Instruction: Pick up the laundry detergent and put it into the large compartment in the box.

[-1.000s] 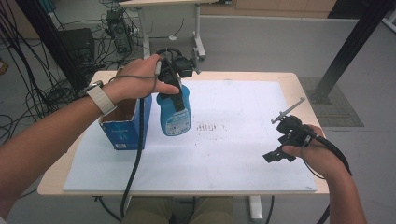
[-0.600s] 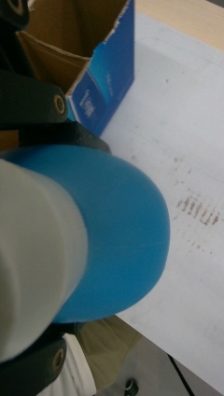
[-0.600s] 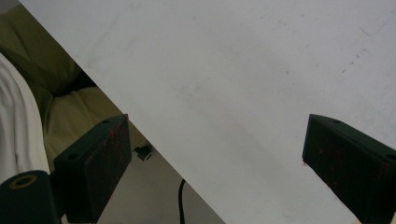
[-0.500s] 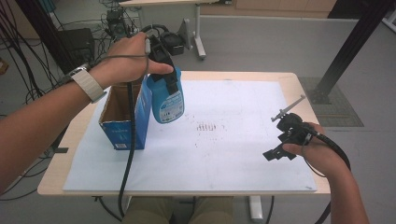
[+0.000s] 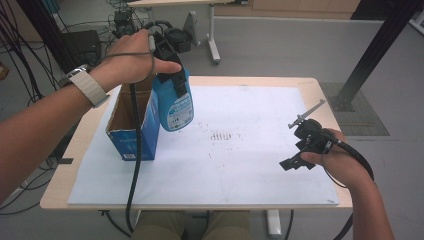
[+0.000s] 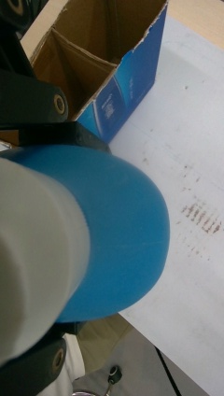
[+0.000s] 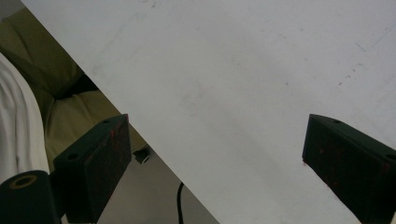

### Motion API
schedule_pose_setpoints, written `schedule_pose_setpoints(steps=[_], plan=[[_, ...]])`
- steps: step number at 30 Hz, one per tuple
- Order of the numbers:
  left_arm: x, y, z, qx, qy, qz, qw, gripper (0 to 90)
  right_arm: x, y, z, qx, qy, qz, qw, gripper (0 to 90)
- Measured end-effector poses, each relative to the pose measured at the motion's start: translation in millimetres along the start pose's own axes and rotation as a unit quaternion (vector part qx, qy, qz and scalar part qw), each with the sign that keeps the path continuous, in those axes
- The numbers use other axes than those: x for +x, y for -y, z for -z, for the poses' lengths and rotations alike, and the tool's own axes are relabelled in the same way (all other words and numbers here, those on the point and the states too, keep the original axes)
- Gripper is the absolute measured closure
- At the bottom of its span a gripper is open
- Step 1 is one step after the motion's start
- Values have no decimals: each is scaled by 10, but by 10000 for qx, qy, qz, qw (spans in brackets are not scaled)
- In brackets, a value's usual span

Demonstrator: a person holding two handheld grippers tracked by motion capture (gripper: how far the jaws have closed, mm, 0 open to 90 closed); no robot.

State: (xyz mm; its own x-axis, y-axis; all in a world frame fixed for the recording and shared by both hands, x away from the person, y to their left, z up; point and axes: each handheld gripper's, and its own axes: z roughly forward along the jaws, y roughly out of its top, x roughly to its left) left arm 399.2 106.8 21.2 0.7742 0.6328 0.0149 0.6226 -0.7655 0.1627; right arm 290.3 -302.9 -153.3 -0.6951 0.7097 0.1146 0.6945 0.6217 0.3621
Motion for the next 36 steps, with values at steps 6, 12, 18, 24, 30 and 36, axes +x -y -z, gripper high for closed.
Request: schedule_pose_setpoints(steps=[6,12,18,24,30,36], plan=[[11,4,84,-6,-60,156,9999,391,-27,4,-8,-64,-8,191,9998,80],[51,-7,137,52,-98,393,9992,391,-29,-5,-4,-77,-12,217,9997,80],[103,4,187,69,-89,566,9983,391,-34,3,-11,-101,-16,238,9997,80],[157,31,228,63,-74,800,9967,391,-34,-11,-31,-89,-26,239,9997,80],[238,94,280,15,-26,1148,9934,391,-21,-37,-14,-95,-5,289,9995,81],[280,127,352,39,-80,1399,9901,391,-15,-62,7,-122,-3,348,9993,82]])
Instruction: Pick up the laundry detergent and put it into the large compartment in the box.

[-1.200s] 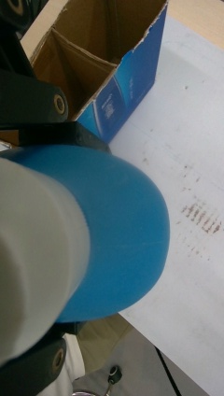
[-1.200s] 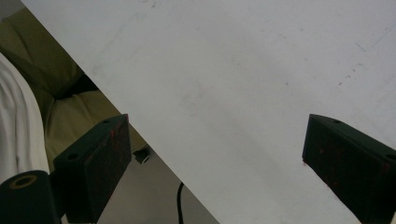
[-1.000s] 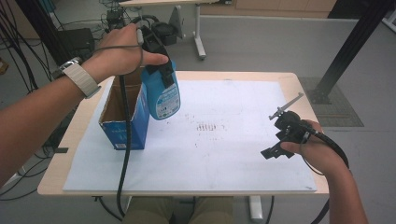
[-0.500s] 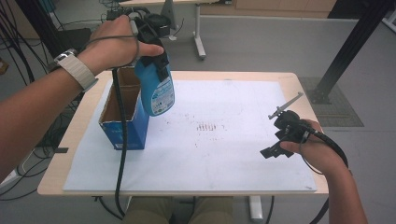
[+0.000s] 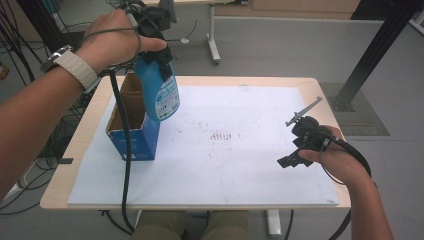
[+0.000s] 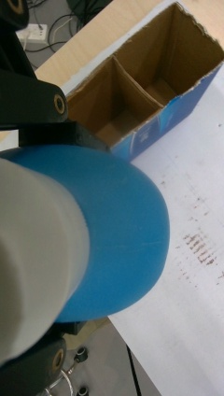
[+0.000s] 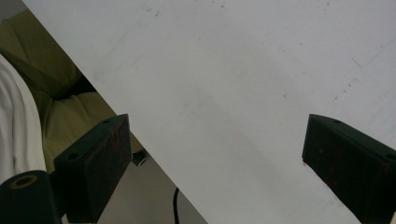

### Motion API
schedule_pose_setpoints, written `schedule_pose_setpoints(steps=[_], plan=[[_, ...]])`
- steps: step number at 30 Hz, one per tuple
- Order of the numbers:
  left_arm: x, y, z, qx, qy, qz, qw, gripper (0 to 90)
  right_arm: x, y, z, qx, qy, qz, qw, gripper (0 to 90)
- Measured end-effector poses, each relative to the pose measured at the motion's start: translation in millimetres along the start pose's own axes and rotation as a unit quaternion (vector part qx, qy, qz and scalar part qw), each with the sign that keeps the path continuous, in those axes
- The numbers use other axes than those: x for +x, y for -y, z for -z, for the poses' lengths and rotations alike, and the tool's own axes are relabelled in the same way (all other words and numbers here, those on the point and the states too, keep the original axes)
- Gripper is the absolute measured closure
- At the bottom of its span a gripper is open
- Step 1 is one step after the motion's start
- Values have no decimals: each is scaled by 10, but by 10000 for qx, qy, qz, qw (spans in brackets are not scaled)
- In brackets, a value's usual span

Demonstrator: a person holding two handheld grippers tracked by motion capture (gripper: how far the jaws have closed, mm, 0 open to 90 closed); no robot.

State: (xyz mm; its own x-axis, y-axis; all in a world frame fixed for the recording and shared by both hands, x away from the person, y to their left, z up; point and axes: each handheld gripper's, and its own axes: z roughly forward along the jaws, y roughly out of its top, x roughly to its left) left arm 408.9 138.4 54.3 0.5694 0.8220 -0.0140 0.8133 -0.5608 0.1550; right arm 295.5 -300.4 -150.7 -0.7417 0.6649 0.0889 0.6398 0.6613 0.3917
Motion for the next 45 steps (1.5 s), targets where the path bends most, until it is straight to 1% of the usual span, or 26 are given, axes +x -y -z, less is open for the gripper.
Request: schedule_pose_setpoints(steps=[1,4,5,6,8,9,11,13,17,19,23,28,29,32,36,45], plan=[[17,7,13,-13,19,56,10000,391,-2,-2,2,-15,3,19,10000,82],[57,10,53,6,47,134,9999,390,-7,-24,5,-10,-4,41,10000,82],[64,20,59,-16,65,194,9998,391,-11,-29,4,-17,-8,62,10000,82],[86,12,70,19,85,174,9998,391,-13,-35,4,-26,-12,53,10000,82],[120,9,85,48,130,220,9997,391,-24,-41,2,-52,-23,90,9999,82],[135,18,87,31,155,281,9995,391,-27,-48,1,-52,-22,101,9999,82],[164,15,98,55,184,323,9993,390,-41,-58,0,-52,-28,123,9999,84],[195,26,103,39,215,412,9989,390,-60,-63,-4,-66,-41,152,9999,84],[234,34,105,46,210,536,9983,390,-94,-90,-21,-57,-65,179,9998,84],[248,40,107,42,172,618,9979,390,-112,-106,-35,-51,-81,202,9998,84],[289,51,114,55,153,715,9973,390,-151,-148,-72,-16,-114,243,9996,84],[330,83,146,32,105,950,9954,390,-184,-204,-93,-12,-139,302,9994,84],[336,77,158,61,91,974,9952,390,-187,-217,-99,-6,-140,320,9994,84],[342,92,192,48,39,1047,9945,390,-204,-242,-120,-6,-168,339,9993,84],[363,124,224,10,33,1216,9926,390,-228,-279,-143,19,-190,382,9991,84],[426,169,242,0,-20,1476,9890,390,-258,-343,-171,5,-233,469,9986,84]])
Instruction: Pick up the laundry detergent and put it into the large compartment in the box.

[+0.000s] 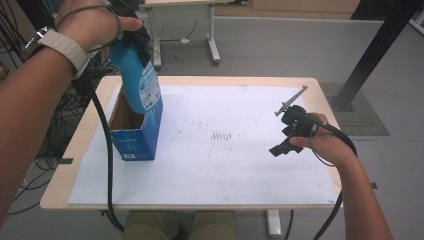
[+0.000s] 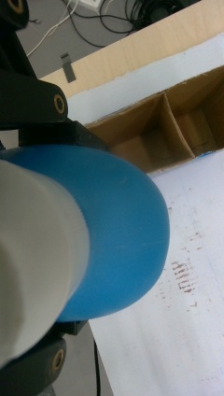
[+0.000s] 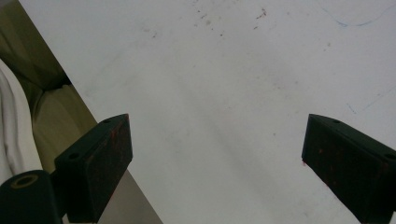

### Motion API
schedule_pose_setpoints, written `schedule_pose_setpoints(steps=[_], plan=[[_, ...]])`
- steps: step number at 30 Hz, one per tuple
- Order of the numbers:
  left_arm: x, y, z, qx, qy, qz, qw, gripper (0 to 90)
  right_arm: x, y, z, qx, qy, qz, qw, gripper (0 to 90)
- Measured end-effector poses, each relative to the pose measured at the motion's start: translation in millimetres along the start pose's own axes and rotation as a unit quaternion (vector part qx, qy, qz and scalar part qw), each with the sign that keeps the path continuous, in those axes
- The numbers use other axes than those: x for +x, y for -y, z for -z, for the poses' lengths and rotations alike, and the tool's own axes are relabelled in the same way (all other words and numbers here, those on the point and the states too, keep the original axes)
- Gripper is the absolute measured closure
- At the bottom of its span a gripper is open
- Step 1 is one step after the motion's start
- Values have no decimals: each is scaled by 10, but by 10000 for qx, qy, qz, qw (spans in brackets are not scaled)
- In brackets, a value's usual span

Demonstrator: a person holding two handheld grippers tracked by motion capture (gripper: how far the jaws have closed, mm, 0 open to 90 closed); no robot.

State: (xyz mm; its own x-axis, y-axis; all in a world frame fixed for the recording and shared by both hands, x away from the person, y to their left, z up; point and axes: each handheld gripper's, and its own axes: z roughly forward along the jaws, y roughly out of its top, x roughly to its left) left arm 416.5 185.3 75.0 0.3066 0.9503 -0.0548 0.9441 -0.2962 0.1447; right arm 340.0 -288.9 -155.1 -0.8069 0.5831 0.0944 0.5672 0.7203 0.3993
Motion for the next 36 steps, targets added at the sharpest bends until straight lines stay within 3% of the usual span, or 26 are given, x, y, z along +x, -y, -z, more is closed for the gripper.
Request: schedule_pose_setpoints(steps=[18,36], plan=[[200,48,-14,-23,-57,473,9989,389,-76,-44,-54,-12,-72,81,9999,84],[387,28,-99,37,-147,810,9966,389,-136,-32,-110,5,-133,61,9999,84]])
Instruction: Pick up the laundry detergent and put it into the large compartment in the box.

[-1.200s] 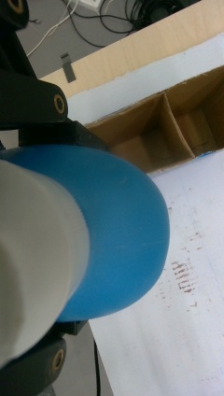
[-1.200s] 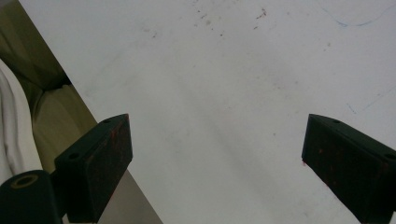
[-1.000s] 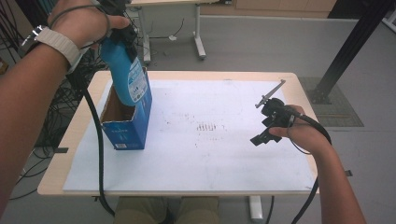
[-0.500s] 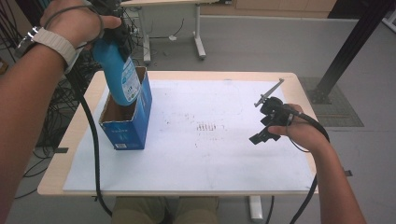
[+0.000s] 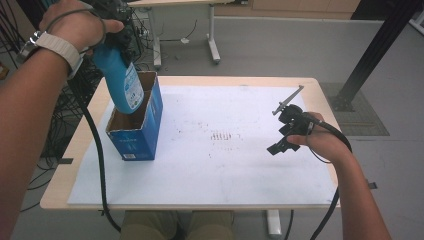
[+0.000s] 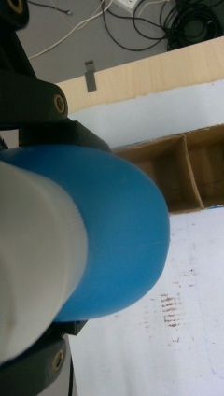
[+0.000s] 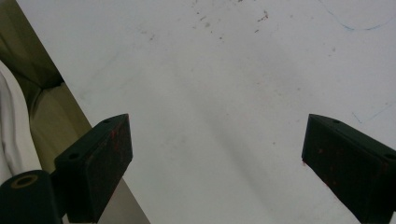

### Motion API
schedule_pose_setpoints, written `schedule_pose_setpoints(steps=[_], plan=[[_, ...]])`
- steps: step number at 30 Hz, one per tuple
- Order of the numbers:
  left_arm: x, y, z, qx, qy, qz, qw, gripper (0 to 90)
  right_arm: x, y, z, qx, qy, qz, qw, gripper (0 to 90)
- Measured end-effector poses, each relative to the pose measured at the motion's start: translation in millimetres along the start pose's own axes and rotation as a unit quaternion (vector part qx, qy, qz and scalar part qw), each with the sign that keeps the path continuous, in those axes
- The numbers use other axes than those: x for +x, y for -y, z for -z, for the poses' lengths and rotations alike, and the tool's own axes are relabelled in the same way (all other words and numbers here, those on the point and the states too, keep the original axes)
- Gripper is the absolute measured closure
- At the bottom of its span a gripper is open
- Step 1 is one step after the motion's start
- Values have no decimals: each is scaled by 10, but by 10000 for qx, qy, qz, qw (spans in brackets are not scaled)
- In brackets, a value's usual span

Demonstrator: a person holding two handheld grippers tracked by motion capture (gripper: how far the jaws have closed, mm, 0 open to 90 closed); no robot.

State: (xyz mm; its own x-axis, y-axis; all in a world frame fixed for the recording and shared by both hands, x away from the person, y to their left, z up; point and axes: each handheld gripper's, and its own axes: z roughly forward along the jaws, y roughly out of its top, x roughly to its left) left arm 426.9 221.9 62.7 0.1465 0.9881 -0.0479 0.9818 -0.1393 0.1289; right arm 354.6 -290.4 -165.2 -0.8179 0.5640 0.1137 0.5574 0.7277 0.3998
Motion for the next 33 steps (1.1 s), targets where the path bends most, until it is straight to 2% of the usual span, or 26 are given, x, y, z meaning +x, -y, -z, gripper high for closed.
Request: schedule_pose_setpoints(steps=[21,30,33], plan=[[159,-58,-156,60,-17,234,9997,389,-36,-7,-55,19,-42,-38,10000,84],[197,-79,-245,41,-1,272,9996,389,-44,-7,-65,34,-52,-44,10000,84],[184,-92,-291,51,-57,253,9997,389,-49,10,-73,23,-58,-76,10000,84]])
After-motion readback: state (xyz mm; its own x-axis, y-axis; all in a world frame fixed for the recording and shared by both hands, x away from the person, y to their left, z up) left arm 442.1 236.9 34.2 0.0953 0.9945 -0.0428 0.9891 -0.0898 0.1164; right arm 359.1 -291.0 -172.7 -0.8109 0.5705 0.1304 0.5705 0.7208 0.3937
